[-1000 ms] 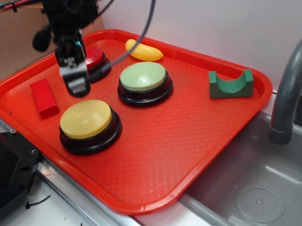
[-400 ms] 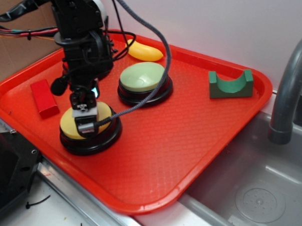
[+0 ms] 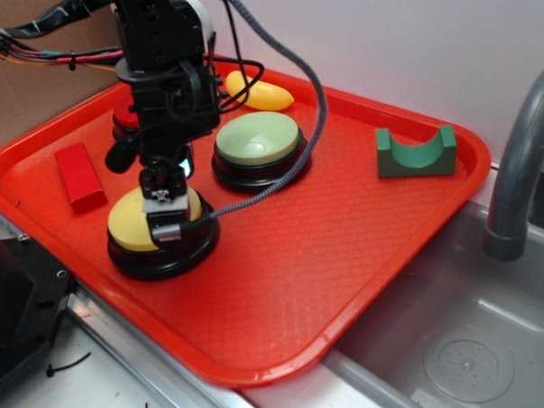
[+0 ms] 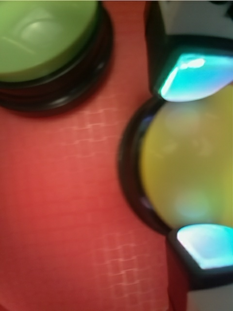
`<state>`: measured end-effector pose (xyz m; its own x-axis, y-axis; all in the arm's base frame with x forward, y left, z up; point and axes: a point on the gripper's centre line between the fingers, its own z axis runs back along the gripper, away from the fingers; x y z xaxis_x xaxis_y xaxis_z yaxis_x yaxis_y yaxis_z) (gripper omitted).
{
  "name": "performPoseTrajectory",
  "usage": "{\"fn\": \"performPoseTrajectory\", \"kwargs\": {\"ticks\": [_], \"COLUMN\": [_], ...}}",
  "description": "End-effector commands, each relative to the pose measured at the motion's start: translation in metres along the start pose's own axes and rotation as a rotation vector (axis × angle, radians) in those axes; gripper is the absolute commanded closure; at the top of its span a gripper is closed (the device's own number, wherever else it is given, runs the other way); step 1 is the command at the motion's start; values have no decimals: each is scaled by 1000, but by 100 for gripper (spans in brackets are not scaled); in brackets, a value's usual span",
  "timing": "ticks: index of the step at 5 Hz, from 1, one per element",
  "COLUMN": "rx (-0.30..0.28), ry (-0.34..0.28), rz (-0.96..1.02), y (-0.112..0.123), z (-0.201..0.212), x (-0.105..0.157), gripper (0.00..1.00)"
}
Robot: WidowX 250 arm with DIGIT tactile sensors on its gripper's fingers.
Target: Push the yellow button.
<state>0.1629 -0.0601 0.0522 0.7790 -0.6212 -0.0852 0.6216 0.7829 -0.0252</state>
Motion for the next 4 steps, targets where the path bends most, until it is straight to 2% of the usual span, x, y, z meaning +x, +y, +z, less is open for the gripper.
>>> {"fn": "performPoseTrajectory", "kwargs": {"ticks": [1, 4], "rx": [20, 21], "ry": [-119, -100], "rz": [40, 62], "y": [2, 2], "z": [43, 53], "x": [-6, -13], "gripper": [0, 0]}}
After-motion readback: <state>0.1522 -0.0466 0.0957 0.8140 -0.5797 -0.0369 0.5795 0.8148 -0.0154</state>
